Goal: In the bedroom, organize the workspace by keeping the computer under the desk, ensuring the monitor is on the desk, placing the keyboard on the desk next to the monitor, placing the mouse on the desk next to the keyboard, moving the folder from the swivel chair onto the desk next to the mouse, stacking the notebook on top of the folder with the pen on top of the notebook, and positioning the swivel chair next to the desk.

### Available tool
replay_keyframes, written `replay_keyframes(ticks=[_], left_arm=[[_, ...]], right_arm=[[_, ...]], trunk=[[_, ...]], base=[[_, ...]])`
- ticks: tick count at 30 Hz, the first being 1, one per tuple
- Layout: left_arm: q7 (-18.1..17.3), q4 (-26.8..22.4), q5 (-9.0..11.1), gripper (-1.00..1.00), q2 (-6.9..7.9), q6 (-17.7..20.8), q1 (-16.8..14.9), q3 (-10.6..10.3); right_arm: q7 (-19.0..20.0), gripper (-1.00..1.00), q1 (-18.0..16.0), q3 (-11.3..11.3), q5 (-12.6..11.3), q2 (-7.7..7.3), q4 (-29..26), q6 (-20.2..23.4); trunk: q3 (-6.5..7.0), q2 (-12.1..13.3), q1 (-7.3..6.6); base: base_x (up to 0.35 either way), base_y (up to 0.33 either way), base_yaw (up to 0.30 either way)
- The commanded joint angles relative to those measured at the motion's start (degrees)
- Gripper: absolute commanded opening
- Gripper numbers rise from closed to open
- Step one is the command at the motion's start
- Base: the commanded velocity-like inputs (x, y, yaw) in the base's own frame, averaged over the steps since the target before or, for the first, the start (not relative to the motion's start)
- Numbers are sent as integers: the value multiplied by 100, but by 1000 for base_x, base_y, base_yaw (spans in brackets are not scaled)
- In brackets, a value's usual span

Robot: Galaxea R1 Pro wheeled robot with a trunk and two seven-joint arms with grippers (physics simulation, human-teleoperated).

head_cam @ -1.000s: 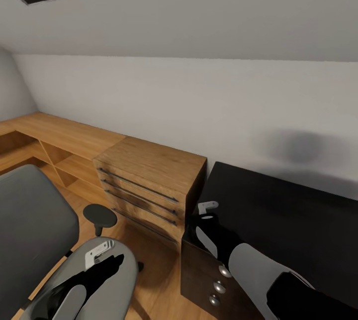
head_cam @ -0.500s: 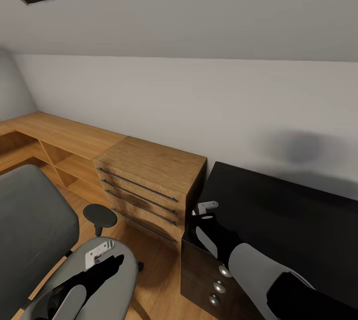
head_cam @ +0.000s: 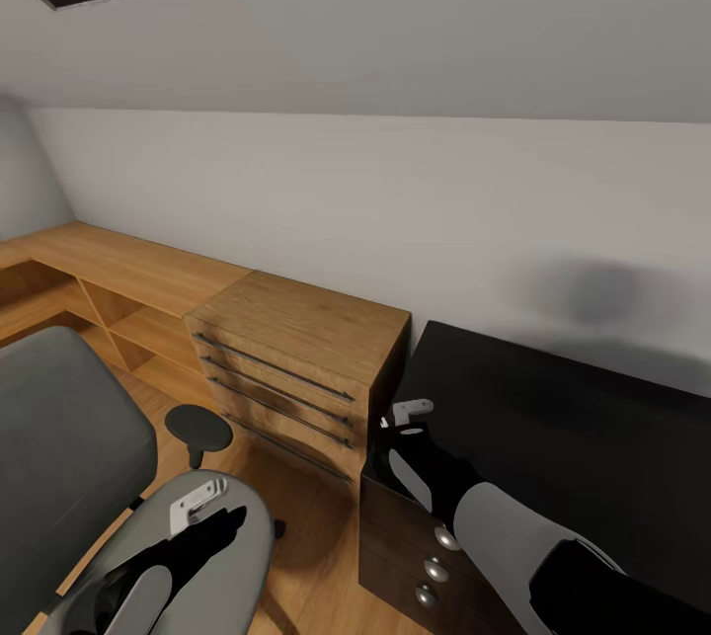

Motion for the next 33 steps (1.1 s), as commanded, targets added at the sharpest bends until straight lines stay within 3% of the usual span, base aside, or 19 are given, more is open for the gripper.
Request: replay_keyframes(ticks=[1,9,16,23,30,33], left_arm=[[59,-9,54,100,5,-1,-5,-11],[65,66,54,100,0,-1,-5,-25],[67,70,54,100,-2,-1,-5,-28],[68,75,47,100,-123,-1,-5,-21],[72,79,36,100,-149,-1,-5,-18],[76,76,24,100,-152,-6,-5,-23]], right_arm=[[-17,-100,-2,28,-49,0,27,76],[315,-100,-2,20,-56,0,0,87],[338,-100,-2,19,-56,0,-2,87],[337,-100,-2,17,-56,0,-3,87],[337,-100,-2,19,-48,0,0,87],[337,-100,-2,19,-48,0,-1,87]], trunk=[[-7,-3,1],[-7,-3,1],[-7,-3,1],[-7,-3,1],[-7,-3,1],[47,117,-65]], base=[[0,0,0],[0,0,0],[0,0,0],[0,0,0],[0,0,0],[0,0,0]])
